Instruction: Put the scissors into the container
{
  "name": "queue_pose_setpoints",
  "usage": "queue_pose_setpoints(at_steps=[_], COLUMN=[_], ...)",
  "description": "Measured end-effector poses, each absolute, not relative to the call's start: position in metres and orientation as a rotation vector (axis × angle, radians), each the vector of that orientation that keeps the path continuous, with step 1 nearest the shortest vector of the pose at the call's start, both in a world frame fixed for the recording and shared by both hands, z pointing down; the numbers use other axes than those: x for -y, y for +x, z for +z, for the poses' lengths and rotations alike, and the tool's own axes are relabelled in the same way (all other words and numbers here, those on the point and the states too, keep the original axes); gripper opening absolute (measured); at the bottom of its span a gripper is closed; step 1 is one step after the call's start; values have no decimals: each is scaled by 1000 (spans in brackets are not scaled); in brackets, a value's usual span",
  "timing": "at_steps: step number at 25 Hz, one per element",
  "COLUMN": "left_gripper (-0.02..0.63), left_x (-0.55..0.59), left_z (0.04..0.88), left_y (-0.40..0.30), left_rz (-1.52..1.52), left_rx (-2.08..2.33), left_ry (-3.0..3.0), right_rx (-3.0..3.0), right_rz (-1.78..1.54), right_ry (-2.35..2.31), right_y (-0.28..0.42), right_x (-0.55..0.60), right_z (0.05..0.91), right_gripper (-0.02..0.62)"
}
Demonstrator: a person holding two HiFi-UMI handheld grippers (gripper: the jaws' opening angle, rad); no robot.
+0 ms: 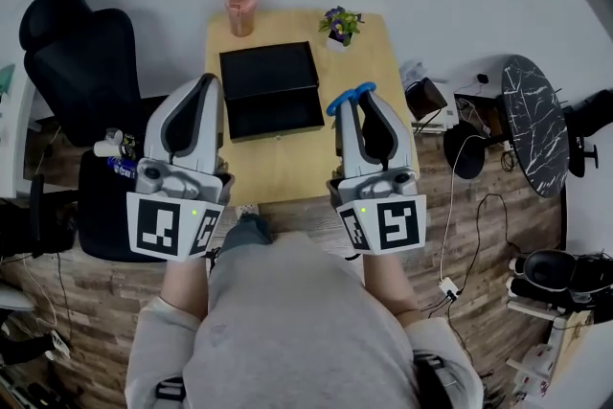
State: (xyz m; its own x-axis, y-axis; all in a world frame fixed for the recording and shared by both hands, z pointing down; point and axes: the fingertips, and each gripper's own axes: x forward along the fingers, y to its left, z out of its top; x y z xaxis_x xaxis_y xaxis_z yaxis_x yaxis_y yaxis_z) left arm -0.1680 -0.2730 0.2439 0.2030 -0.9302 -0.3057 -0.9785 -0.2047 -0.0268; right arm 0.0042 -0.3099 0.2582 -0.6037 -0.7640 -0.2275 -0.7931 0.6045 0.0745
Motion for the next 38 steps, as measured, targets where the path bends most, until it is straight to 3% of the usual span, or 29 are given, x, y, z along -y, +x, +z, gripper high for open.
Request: queue_pose_setpoints(at_steps=[18, 38], left_gripper=[58, 58], left_x=[358, 391], left_z=[285, 325], left_y=[-218, -258], left_rz=[264, 203], left_rx=[-1809, -1865], left_ry=[-2422, -2492], right_rx=[-3222, -3835], right_rz=[455, 777], right_ry=[-1221, -581], right_y=[-94, -137], right_x=[371, 380], right_z=[404, 574], right_gripper=[74, 74])
